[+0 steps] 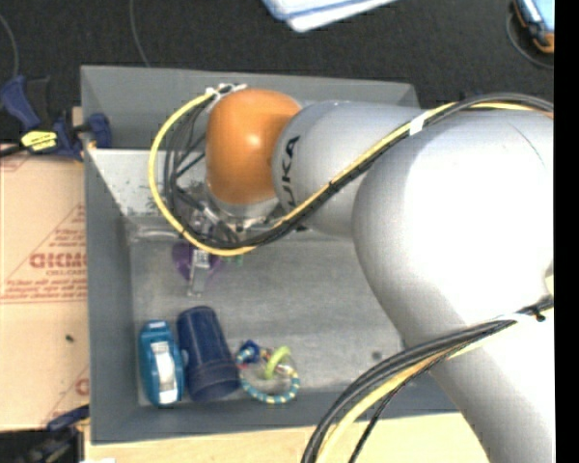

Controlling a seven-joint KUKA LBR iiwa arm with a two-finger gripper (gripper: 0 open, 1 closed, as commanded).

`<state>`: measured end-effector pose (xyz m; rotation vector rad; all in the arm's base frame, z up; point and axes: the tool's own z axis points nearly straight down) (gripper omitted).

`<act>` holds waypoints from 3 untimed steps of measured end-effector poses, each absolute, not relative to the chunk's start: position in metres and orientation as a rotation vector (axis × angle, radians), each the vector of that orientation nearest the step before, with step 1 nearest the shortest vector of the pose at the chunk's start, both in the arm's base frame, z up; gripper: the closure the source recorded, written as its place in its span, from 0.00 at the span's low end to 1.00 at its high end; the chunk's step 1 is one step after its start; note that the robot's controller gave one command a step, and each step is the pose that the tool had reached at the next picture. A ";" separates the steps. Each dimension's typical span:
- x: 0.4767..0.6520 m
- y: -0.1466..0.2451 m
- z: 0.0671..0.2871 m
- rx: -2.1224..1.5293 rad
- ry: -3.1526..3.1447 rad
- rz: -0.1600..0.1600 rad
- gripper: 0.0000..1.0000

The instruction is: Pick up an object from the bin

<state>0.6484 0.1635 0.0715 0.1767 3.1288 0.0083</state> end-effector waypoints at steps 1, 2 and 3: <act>0.637 0.154 0.072 -0.147 3.130 0.001 0.00; 0.636 0.153 0.071 0.314 3.120 0.008 1.00; 0.636 0.153 0.071 0.314 3.120 0.008 1.00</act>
Offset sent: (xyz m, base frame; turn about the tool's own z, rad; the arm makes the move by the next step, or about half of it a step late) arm -0.0130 -0.0087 -0.0015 0.0888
